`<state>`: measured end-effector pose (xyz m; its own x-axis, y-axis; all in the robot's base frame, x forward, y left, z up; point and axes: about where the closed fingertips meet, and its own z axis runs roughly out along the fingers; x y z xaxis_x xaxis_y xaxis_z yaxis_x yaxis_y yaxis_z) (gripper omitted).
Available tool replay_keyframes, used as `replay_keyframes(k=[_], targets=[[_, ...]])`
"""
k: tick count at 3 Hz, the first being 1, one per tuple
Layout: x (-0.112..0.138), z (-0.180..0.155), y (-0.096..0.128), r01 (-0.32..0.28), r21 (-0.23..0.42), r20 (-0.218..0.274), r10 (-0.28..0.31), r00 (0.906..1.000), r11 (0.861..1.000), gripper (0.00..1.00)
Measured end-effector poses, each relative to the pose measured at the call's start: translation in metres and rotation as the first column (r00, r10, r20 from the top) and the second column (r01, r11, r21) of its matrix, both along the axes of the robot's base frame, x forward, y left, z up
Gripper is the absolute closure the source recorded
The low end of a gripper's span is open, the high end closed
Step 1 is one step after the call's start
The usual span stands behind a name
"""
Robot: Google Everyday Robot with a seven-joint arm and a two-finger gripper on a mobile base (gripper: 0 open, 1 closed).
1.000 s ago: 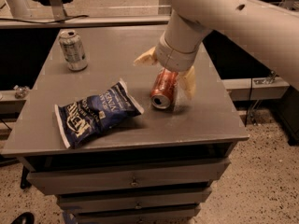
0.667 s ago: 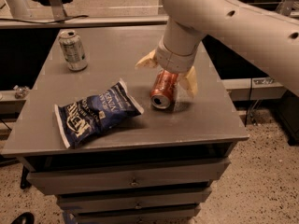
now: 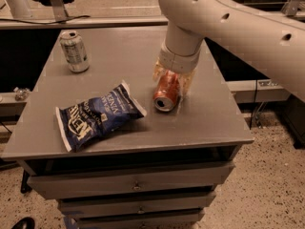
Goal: Place coke can upright
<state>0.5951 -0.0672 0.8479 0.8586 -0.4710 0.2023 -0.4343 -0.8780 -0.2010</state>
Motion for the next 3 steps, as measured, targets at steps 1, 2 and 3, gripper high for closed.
replay_keyframes(k=[1, 2, 3], targets=[[0.000, 0.004, -0.004, -0.007, -0.029, 0.002, 0.007, 1.0000, 1.000, 0.62], [-0.006, 0.007, -0.009, -0.033, -0.079, -0.018, 0.032, 0.9993, 0.996, 0.87], [-0.006, 0.014, -0.013, 0.022, -0.105, -0.058, -0.028, 0.9979, 0.994, 1.00]])
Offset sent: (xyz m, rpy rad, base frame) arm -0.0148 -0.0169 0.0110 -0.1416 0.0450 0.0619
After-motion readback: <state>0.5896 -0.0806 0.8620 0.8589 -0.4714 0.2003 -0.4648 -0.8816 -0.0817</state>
